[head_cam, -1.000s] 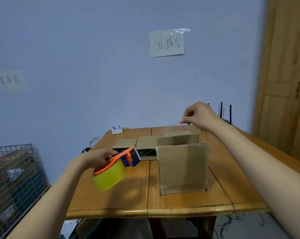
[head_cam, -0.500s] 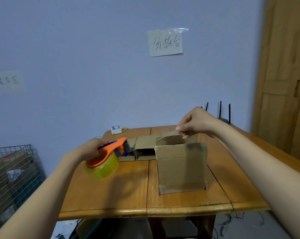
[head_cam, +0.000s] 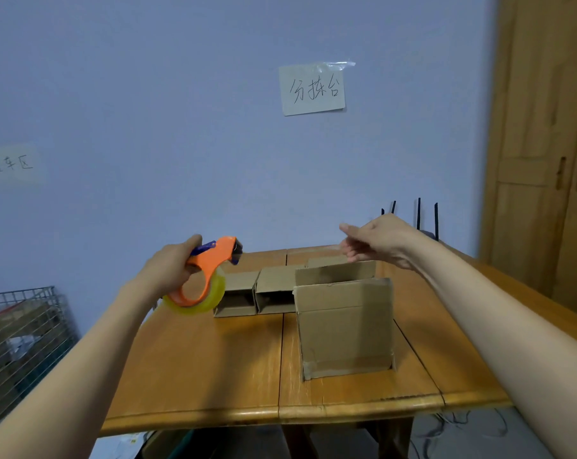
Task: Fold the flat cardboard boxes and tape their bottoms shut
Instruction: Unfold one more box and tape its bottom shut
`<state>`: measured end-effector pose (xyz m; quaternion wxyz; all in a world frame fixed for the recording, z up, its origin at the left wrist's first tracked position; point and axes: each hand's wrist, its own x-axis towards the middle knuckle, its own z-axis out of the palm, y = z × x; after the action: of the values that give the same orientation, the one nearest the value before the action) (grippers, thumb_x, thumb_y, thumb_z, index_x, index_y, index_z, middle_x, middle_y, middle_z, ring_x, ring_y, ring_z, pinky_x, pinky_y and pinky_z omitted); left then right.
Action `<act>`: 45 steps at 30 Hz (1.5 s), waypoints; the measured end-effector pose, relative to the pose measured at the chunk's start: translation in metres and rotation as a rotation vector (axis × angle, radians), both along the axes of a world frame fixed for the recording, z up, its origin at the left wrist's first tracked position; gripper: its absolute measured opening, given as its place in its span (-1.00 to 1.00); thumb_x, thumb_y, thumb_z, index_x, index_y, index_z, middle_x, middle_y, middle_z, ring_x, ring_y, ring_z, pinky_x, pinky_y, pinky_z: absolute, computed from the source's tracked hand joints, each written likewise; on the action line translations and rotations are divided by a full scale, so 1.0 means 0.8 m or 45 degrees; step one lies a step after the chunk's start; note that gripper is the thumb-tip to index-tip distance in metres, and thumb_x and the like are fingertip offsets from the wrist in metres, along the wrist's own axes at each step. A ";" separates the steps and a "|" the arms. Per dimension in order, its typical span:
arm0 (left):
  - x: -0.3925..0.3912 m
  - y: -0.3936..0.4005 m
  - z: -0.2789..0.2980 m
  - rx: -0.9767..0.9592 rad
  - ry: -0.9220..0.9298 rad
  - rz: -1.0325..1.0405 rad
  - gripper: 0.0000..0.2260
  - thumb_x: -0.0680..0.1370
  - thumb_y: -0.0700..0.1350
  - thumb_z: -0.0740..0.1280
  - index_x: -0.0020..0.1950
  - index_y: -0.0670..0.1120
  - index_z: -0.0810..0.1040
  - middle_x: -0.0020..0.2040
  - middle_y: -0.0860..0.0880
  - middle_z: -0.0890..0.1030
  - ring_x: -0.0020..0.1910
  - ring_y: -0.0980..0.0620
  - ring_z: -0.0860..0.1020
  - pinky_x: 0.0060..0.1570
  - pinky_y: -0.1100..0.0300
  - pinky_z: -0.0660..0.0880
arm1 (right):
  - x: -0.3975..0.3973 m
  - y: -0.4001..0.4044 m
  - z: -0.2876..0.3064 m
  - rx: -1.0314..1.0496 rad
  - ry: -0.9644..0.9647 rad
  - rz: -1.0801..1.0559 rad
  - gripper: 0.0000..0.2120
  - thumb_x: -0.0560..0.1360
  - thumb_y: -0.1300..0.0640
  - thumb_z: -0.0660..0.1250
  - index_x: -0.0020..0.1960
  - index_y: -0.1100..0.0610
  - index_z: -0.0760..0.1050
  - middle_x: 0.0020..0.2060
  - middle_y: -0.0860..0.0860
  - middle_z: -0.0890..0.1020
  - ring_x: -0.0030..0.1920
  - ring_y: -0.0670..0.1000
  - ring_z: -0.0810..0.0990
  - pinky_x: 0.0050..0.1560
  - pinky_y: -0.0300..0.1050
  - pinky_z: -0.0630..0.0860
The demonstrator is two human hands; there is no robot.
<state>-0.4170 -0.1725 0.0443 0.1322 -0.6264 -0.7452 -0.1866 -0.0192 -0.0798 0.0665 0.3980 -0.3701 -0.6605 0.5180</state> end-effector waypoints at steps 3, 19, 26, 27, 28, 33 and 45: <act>0.019 0.008 0.017 0.140 0.141 -0.034 -0.74 0.52 -0.24 0.31 -0.02 0.04 0.26 -0.31 -0.01 0.50 -0.27 -0.09 0.45 -0.38 0.04 0.39 | 0.013 0.011 -0.004 -0.029 0.039 -0.121 -0.75 0.41 0.35 0.53 0.02 0.45 0.60 -0.10 0.32 0.69 -0.22 0.14 0.71 -0.10 -0.07 0.68; 0.208 0.096 0.155 -0.007 0.624 -0.198 -0.57 0.49 -0.32 0.23 0.32 -0.01 0.48 0.03 -0.02 0.48 -0.04 -0.08 0.44 -0.21 0.06 0.38 | 0.119 0.070 -0.075 -0.768 0.372 -0.264 -0.76 0.43 0.36 0.46 0.09 0.31 0.59 -0.02 0.17 0.67 0.00 0.09 0.66 -0.18 0.03 0.69; 0.286 0.138 0.160 0.008 0.806 -0.275 -0.63 0.47 -0.25 0.27 0.22 0.03 0.58 -0.03 -0.08 0.58 -0.03 -0.17 0.52 -0.24 0.06 0.42 | 0.126 0.087 -0.148 -1.017 0.454 -0.261 -0.88 0.48 0.33 0.44 0.00 0.29 0.56 -0.09 0.15 0.63 -0.05 0.08 0.62 -0.05 0.04 0.63; 0.294 0.143 0.161 -0.001 0.826 -0.283 -0.64 0.47 -0.24 0.27 0.22 0.03 0.59 -0.03 -0.09 0.59 -0.03 -0.18 0.53 -0.24 0.06 0.43 | 0.125 0.089 -0.157 -1.031 0.440 -0.250 -0.92 0.49 0.32 0.43 -0.03 0.29 0.56 -0.14 0.13 0.61 -0.12 0.04 0.59 -0.16 0.00 0.66; 0.302 0.147 0.160 -0.012 0.840 -0.291 -0.63 0.47 -0.24 0.28 0.22 0.03 0.60 -0.02 -0.09 0.59 -0.03 -0.19 0.54 -0.24 0.06 0.43 | 0.124 0.090 -0.164 -1.043 0.412 -0.244 -0.93 0.50 0.30 0.42 -0.04 0.29 0.56 -0.18 0.11 0.59 -0.17 0.02 0.56 -0.27 -0.04 0.67; 0.339 0.166 0.156 -0.085 0.890 -0.291 -0.61 0.46 -0.25 0.26 0.23 0.05 0.60 -0.10 -0.06 0.47 -0.05 -0.22 0.53 -0.26 0.07 0.37 | 0.117 0.094 -0.193 -1.069 0.390 -0.212 -0.83 0.56 0.28 0.37 0.14 0.26 0.56 -0.26 0.06 0.51 -0.25 -0.03 0.46 -0.32 -0.16 0.58; 0.384 0.202 0.162 -0.320 1.037 -0.202 -0.74 0.40 -0.24 0.26 -0.04 0.03 0.63 -0.23 -0.08 0.54 -0.13 -0.20 0.57 -0.25 0.01 0.50 | 0.111 0.090 -0.242 -1.096 0.542 -0.127 -0.91 0.56 0.29 0.36 -0.13 0.27 0.53 -0.23 0.09 0.53 -0.19 -0.01 0.48 -0.13 -0.10 0.54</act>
<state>-0.1101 -0.0107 0.1741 0.3235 -0.7154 -0.5987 0.1584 0.0697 -0.0075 -0.1270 0.3594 -0.4181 -0.2715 0.7889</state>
